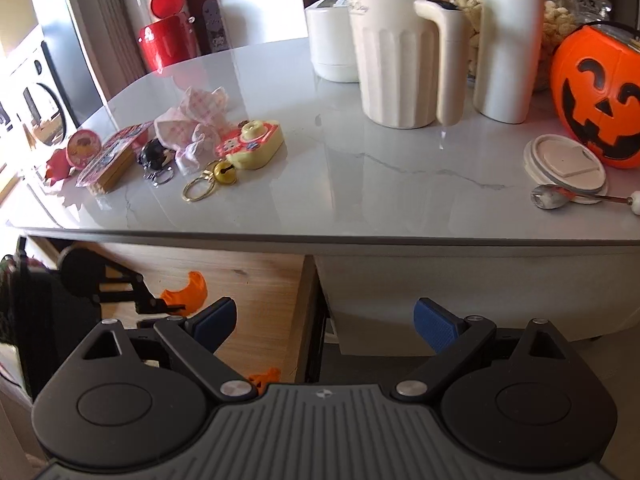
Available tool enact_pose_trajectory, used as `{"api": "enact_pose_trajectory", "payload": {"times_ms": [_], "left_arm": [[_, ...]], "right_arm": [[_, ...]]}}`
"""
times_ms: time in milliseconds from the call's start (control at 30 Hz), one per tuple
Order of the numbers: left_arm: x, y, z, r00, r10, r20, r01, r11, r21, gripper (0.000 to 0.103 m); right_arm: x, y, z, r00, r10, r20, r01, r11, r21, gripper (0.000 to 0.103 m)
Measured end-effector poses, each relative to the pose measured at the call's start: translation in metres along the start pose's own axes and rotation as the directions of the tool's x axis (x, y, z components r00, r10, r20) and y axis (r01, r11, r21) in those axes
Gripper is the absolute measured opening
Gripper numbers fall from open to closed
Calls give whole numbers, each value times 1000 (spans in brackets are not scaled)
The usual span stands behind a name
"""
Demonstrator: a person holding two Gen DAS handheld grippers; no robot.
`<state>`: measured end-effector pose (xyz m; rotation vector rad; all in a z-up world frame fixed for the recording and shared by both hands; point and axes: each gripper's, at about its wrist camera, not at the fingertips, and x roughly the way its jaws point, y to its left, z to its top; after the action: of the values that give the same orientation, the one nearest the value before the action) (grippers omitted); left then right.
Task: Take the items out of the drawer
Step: 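Lift the pumpkin shell with the left tool while the right grasps the jack-o-lantern piece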
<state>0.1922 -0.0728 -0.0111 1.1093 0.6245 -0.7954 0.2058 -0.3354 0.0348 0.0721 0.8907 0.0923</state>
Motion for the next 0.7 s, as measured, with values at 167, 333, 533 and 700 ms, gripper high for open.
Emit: {"api": "enact_pose_trajectory", "payload": {"times_ms": [167, 333, 533, 700], "left_arm": [[-70, 6, -5, 996, 11, 87, 2, 989, -150, 8], [-89, -2, -24, 991, 23, 131, 23, 940, -339, 8], [-65, -14, -51, 987, 14, 160, 59, 896, -441, 8], [-74, -7, -67, 981, 3, 193, 94, 866, -492, 8]], "right_arm": [[19, 48, 0, 983, 77, -167, -130, 936, -328, 72], [51, 97, 5, 936, 41, -349, -236, 811, -535, 58], [118, 139, 0, 838, -141, -527, -294, 698, -653, 58], [158, 152, -14, 753, -267, -602, -335, 631, -699, 63]]}}
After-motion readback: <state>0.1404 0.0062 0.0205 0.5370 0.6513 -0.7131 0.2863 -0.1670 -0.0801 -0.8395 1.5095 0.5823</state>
